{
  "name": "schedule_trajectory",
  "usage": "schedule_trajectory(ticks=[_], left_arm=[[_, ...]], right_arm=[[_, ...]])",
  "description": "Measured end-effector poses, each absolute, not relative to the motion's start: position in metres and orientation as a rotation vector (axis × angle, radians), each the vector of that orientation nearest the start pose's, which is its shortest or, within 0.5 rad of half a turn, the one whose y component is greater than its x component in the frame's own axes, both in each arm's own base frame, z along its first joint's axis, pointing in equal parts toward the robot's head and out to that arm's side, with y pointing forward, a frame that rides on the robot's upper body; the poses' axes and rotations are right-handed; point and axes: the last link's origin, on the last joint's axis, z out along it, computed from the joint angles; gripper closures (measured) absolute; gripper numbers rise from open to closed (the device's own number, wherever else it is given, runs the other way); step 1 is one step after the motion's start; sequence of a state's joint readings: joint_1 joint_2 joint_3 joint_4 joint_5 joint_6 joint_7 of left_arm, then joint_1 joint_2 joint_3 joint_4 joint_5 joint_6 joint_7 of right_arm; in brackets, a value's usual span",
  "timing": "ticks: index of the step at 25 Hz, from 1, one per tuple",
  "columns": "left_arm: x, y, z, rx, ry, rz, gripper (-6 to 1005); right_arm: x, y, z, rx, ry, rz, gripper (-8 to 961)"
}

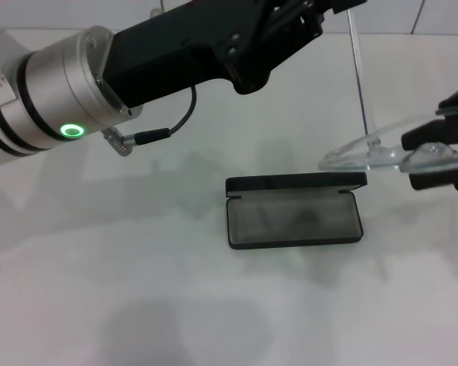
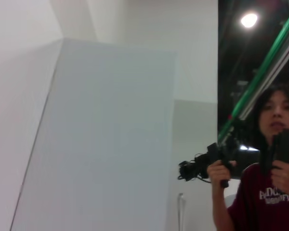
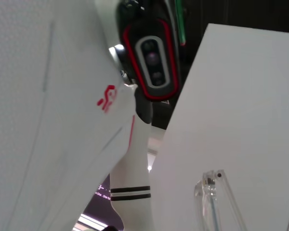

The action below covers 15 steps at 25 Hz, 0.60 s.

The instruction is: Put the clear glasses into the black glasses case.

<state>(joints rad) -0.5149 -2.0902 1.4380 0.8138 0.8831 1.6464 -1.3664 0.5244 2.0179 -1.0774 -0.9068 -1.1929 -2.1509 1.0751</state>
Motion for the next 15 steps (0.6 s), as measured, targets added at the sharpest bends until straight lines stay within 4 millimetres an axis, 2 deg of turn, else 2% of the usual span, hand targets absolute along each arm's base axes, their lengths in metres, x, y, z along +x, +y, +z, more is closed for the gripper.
schedule_trajectory(ticks=[10, 15], left_arm=[[-0.101, 0.306, 0.008, -2.654, -0.145, -1.812, 914], [-0.108, 0.306, 0.013, -2.616, -0.155, -1.808, 914]], right_arm=[[0.142, 0.275, 0.082, -2.556, -0.788, 1.637, 835], [0.146, 0.271, 0.087, -2.520, -0.799, 1.650, 835]])
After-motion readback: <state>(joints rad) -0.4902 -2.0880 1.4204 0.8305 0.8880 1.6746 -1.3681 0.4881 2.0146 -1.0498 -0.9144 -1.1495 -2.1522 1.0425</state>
